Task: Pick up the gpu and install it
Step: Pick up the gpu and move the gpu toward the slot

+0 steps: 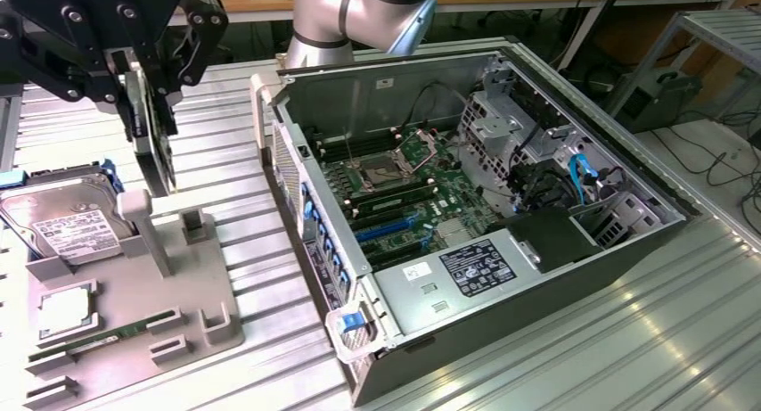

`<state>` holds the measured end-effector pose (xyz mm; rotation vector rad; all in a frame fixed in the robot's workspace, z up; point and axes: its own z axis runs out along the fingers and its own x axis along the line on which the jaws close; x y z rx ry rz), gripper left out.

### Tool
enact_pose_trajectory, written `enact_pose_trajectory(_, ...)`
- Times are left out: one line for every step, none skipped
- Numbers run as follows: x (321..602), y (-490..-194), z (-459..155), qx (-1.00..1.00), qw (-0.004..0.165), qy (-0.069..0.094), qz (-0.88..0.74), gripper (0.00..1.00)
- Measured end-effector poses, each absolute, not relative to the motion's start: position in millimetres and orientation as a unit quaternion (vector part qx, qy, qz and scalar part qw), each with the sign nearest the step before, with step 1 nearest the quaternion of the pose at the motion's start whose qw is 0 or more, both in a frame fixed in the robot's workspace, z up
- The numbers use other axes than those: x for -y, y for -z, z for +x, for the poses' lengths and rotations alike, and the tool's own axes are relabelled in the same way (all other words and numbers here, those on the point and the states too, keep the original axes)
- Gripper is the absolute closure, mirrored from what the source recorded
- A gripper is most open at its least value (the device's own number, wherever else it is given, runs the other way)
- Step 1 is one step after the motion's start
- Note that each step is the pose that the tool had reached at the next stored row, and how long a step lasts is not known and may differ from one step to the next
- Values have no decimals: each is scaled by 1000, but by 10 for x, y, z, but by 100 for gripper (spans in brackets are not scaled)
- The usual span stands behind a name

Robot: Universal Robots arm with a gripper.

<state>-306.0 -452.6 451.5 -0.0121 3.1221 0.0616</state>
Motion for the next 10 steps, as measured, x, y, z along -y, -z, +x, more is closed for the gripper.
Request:
enact_pose_trajectory(4526,-4514,-3057,-1000,9,-20,-4,73)
enact_pose_trajectory(4526,-4515,-3047,-1000,9,-20,-4,73)
enact_pose_trajectory(4526,-4515,-3033,-1000,9,-20,-4,73)
enact_pose_trajectory(4526,-4515,-3023,-1000,9,-20,-4,73)
enact_pose_trajectory(4526,-4515,-3007,-1000,9,-20,-4,73)
enact_pose_trajectory(4526,-4515,-2994,-1000,9,-20,-4,73)
enact_pose_trajectory(4526,-4515,-2981,-1000,9,-20,-4,73)
enact_pose_trajectory(4526,-4515,-2969,-1000,9,-20,-4,73)
enact_pose_trajectory(4526,-4515,-2959,-1000,9,-20,-4,73)
enact_pose_trajectory(4526,-4515,-2952,-1000,9,-20,-4,73)
